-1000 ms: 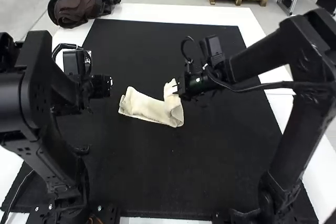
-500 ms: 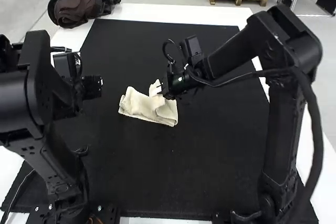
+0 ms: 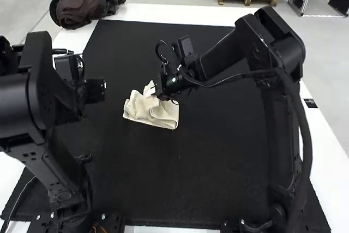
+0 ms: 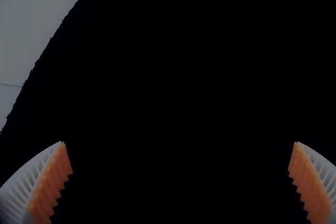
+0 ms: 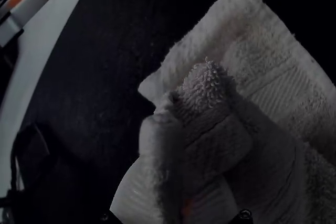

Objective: Fold the towel.

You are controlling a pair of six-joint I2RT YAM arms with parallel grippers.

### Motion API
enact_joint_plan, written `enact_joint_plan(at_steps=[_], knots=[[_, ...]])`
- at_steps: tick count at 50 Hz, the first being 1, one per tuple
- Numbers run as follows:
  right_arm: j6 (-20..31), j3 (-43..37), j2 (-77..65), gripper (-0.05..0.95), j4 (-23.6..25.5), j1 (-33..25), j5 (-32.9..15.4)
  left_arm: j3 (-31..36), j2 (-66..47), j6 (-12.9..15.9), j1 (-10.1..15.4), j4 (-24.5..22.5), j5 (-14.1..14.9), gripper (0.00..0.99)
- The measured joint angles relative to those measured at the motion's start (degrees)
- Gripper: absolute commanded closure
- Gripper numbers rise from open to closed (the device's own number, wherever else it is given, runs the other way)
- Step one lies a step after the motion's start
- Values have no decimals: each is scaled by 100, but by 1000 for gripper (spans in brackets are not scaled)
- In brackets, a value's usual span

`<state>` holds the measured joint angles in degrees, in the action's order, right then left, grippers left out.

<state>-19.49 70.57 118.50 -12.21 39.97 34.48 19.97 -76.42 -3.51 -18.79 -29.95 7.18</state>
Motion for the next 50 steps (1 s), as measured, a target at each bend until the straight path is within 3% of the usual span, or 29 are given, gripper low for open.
enact_joint_plan(at_steps=[29, 30, 36, 39, 46, 50], knots=[[-179, 977, 605, 916, 24, 223, -2, 0, 0, 0, 0, 11, 35, 30], [-197, 997, 619, 892, 24, 240, 0, -2, 0, 0, -2, 13, 35, 30], [-286, 1032, 710, 475, 26, 321, 0, -4, 0, 0, 0, 11, 35, 30], [-308, 1032, 756, 331, 26, 343, 0, -33, 0, 0, -2, 7, 35, 30], [-343, 1032, 798, 187, 26, 348, 2, -140, 0, 0, -2, 4, 35, 30], [-356, 1034, 798, 189, 24, 348, 11, -157, 0, 0, -2, -4, 35, 30]])
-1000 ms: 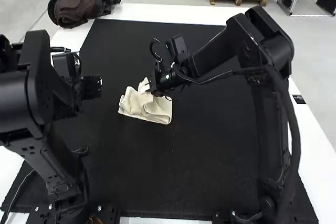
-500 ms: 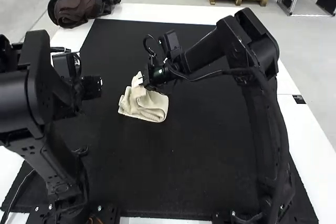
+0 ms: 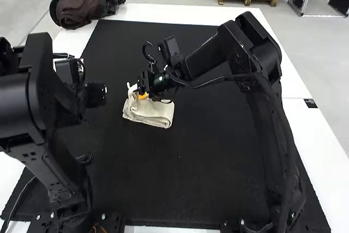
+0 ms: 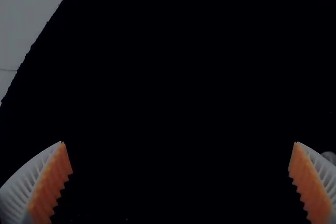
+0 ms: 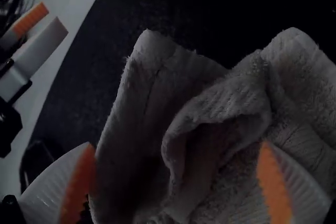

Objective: Fold the towel.

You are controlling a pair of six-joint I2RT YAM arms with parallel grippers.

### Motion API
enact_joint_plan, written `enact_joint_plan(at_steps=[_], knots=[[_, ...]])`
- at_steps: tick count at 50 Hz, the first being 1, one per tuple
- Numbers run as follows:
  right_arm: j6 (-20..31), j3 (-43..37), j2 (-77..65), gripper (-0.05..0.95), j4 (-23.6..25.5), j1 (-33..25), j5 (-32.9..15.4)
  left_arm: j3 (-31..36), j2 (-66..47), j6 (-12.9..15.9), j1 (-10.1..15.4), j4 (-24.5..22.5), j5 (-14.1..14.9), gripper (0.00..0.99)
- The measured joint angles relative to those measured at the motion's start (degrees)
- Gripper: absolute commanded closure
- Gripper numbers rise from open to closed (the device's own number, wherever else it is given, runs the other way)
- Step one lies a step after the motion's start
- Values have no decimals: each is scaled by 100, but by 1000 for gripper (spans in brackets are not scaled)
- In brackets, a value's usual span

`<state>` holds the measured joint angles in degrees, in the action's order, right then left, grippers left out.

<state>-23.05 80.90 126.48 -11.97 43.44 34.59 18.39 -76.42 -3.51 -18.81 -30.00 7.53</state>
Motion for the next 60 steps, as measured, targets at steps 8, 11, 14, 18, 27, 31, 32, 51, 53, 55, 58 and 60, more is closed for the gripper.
enact_joint_plan(at_steps=[8, 11, 14, 18, 27, 31, 32, 51, 53, 55, 58, 60], knots=[[-35, 33, -2, 416, 0, 0, 39, 0, 0, 0, 2, -26, 0, 30], [-59, 35, -7, 657, 0, -2, 70, 0, 0, 0, 0, -26, 0, 30], [-81, 33, -13, 852, 0, -7, 103, 0, 0, 0, 0, -28, 0, 30], [-131, 33, -46, 920, 2, -7, 122, 0, 0, 0, 0, -28, 0, 30], [-153, 33, -247, 920, 11, -46, 173, 0, 0, 0, 0, -28, 0, 30], [-164, 33, -343, 905, 11, -85, 240, 0, 0, 0, 2, -28, 2, 30], [-170, 33, -367, 849, 13, -94, 256, 0, 0, 0, 0, -28, 0, 30], [-278, 33, -483, 457, 149, -103, 511, 0, 0, 0, 2, -28, 0, 30], [-310, 33, -483, 426, 149, -94, 514, 0, 0, 0, 2, -28, 0, 30], [-321, 33, -483, 418, 149, -79, 516, 0, 0, 0, 0, -28, 0, 30], [-337, 33, -481, 423, 149, -55, 531, 0, 0, 0, 2, -28, 0, 30], [-337, 33, -483, 508, 160, -55, 533, -4, 0, 0, 2, -33, 0, 30]])
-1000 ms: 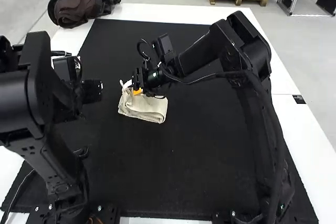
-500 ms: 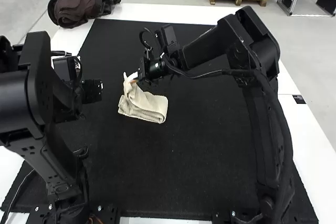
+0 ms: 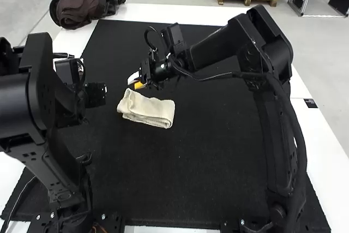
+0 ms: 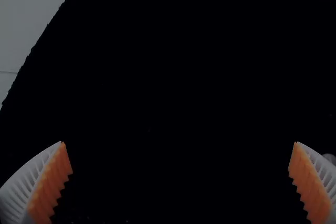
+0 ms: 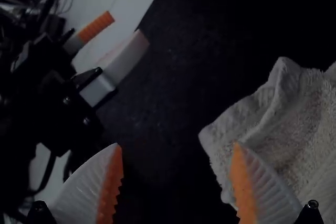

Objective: Fold the towel.

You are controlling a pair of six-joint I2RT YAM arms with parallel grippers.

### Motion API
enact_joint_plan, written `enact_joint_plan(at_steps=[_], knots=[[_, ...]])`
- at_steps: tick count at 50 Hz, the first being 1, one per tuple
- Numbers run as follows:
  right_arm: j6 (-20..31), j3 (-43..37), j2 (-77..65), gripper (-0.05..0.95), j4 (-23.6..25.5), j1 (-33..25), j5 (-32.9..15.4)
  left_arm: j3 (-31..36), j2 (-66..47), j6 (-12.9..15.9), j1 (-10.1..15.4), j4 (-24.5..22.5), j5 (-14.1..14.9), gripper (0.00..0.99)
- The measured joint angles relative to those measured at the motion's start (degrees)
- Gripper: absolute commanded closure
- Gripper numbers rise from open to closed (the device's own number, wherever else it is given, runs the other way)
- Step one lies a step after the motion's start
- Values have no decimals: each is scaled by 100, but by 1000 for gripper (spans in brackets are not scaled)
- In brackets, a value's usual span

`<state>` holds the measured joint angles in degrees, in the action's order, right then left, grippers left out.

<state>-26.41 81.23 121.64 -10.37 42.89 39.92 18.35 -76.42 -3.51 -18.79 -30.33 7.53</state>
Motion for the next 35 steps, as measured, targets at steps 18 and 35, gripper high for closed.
enact_joint_plan(at_steps=[18, 35], knots=[[9, -313, -153, 921, 2, -136, 83, -28, 0, 0, 0, -17, 0, 30], [-13, -922, -175, 921, -787, -133, 170, -142, 0, 0, 0, -144, 2, 30]])
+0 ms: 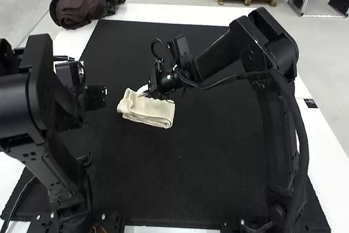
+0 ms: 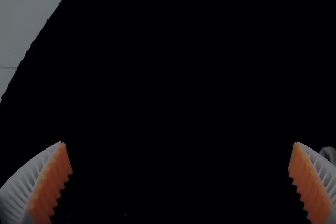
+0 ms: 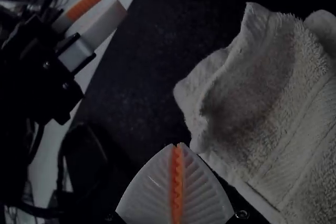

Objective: Fold the towel.

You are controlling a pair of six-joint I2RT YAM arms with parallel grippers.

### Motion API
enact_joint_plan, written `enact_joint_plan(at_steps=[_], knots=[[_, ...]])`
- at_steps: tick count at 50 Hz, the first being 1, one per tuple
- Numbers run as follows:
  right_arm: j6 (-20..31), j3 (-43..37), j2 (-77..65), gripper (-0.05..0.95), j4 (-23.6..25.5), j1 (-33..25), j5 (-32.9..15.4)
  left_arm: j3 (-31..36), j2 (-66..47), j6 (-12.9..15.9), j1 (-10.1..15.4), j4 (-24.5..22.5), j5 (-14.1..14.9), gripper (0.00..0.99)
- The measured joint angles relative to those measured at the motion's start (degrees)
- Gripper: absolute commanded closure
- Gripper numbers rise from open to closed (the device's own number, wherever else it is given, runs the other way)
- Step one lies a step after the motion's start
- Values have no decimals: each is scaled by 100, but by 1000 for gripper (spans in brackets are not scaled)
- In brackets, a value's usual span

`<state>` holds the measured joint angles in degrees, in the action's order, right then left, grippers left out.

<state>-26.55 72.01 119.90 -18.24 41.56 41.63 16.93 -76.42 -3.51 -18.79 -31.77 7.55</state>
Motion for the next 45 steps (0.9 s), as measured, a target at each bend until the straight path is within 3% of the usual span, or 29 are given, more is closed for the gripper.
enact_joint_plan(at_steps=[25, 45], knots=[[-243, 7, 785, 921, -962, 44, 83, 0, 0, -4, 0, -22, 24, 30], [-385, 326, 1305, 920, -1394, 44, 164, 0, 0, -22, 0, -24, 63, 30]])
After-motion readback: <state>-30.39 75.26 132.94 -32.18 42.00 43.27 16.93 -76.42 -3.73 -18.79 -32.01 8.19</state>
